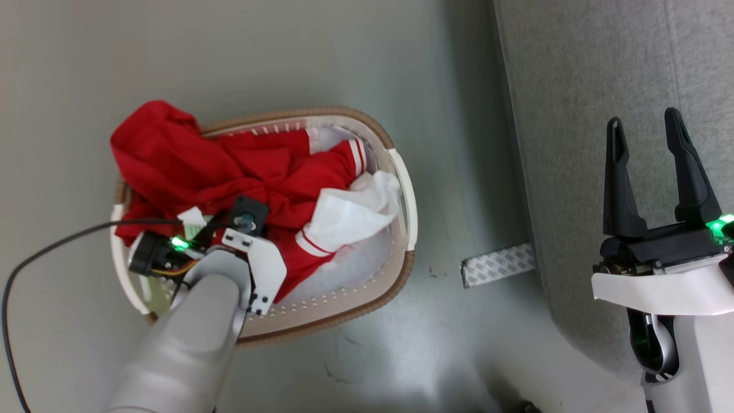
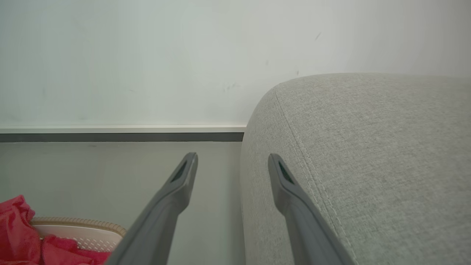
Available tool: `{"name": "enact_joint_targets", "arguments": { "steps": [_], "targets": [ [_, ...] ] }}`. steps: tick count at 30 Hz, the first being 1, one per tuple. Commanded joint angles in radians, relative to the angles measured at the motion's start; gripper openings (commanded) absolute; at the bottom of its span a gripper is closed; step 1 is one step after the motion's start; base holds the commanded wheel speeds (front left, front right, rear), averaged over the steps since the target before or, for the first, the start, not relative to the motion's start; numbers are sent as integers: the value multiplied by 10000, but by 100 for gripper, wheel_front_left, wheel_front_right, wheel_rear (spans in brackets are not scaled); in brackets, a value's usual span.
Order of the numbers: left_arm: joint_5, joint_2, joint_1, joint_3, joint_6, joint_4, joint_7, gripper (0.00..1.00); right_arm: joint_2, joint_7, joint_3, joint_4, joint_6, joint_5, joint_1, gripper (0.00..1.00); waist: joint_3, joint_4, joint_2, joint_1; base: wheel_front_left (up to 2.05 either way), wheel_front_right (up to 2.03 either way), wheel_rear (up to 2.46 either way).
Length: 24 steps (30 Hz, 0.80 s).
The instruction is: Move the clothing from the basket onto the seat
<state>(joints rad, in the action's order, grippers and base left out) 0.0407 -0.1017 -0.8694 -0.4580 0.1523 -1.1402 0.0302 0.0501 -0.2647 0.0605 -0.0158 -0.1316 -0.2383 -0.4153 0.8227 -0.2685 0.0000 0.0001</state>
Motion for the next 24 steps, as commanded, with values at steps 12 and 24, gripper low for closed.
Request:
{"name": "enact_joint_targets", "arguments": {
  "steps": [12,24],
  "targets": [
    [-410,235,-209,-118,-199,-602,742,0,7,4,-57,-282,17,-226,30,100,-151,176,0,-1,0,0,0],
    [-1614,488,1507,10,-593,127,2102,0,14,4,-484,-1028,17,94,1056,100,-3339,1358,0,-1,0,0,0]
  ]
}}
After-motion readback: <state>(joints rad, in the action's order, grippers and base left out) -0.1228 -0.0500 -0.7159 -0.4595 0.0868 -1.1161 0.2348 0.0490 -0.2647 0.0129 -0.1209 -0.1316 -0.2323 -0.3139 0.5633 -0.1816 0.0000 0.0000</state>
